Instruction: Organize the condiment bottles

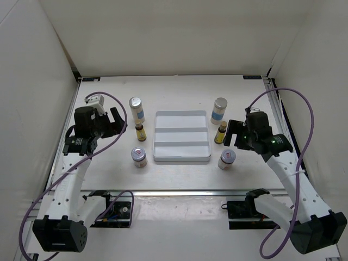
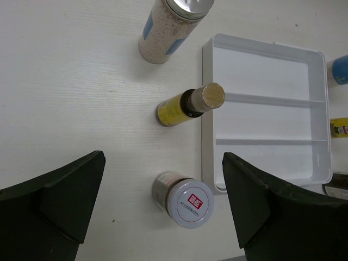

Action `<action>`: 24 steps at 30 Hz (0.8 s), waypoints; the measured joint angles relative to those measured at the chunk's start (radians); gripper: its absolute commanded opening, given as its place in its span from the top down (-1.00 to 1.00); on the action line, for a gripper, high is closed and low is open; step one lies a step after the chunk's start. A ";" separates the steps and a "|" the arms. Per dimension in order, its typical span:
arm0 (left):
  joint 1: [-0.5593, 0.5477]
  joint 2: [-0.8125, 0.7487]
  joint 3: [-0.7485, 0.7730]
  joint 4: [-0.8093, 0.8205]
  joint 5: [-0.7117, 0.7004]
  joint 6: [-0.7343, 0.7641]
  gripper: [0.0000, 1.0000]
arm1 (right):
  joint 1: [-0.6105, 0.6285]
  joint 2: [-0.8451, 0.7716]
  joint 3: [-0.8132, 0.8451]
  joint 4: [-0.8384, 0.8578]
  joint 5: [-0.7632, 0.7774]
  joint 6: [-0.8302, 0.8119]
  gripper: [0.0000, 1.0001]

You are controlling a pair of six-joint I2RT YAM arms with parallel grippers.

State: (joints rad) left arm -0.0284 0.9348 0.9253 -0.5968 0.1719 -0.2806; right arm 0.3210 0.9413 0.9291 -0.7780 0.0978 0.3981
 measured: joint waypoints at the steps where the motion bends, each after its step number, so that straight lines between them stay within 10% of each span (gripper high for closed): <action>1: 0.000 0.006 -0.001 0.000 0.003 0.002 -1.00 | 0.001 0.000 -0.003 0.001 0.000 0.000 -0.99; 24: 0.000 0.121 -0.021 0.027 -0.024 -0.006 -1.00 | 0.127 0.074 -0.060 0.002 0.087 0.037 -0.96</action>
State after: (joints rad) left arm -0.0284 1.0554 0.9043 -0.5697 0.1482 -0.2863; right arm 0.4477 1.0157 0.8696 -0.7757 0.1848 0.4351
